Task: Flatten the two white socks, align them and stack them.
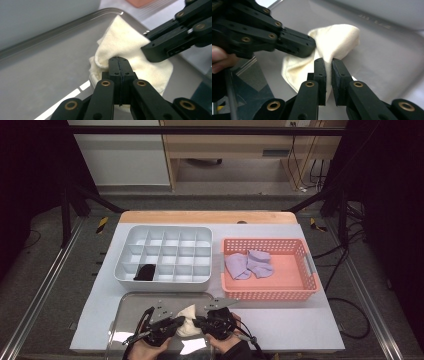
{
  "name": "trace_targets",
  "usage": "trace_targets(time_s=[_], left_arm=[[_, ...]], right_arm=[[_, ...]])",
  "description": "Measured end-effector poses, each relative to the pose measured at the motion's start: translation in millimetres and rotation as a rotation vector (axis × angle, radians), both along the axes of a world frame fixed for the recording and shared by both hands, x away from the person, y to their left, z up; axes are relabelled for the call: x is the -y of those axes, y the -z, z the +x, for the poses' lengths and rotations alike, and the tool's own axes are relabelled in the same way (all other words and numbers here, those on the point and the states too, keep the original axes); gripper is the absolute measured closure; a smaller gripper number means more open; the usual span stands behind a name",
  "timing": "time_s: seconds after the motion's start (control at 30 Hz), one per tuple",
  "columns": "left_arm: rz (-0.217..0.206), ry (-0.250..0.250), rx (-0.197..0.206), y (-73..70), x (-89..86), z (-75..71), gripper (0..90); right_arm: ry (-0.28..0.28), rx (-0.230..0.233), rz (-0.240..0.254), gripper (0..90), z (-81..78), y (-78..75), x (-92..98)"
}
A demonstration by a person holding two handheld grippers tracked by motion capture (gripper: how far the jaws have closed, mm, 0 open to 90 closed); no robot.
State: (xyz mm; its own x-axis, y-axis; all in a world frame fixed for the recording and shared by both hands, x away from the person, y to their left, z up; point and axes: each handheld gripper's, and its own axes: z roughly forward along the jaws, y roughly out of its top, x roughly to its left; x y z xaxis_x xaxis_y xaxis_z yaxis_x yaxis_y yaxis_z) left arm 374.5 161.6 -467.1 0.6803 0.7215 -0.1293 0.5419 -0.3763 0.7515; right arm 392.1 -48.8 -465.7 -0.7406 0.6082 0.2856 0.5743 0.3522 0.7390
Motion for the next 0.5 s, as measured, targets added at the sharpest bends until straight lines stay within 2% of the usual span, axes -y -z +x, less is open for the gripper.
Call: trace_targets(time_s=[0.1,0.2,0.27,0.37,0.5], left_arm=[[0.006,0.013,0.002,0.1,11.0,1.5,89.3],[0.015,0.01,0.017,1.7,20.3,3.9,89.3],[0.018,0.01,0.021,0.5,21.0,4.3,89.2],[-0.007,0.004,0.018,-1.8,18.1,4.6,87.8],[-0.047,0.001,0.033,-11.3,20.1,5.7,85.8]], right_arm=[[0.017,0.006,-0.011,82.9,-1.2,-5.8,10.1],[0.045,-0.005,-0.02,81.3,-0.4,-3.1,17.5],[0.065,0.006,-0.008,75.2,-0.9,-1.9,22.9],[0.074,0.022,0.017,70.4,-3.8,-4.3,30.0],[0.091,0.022,0.032,68.5,-6.9,-5.4,36.3]])
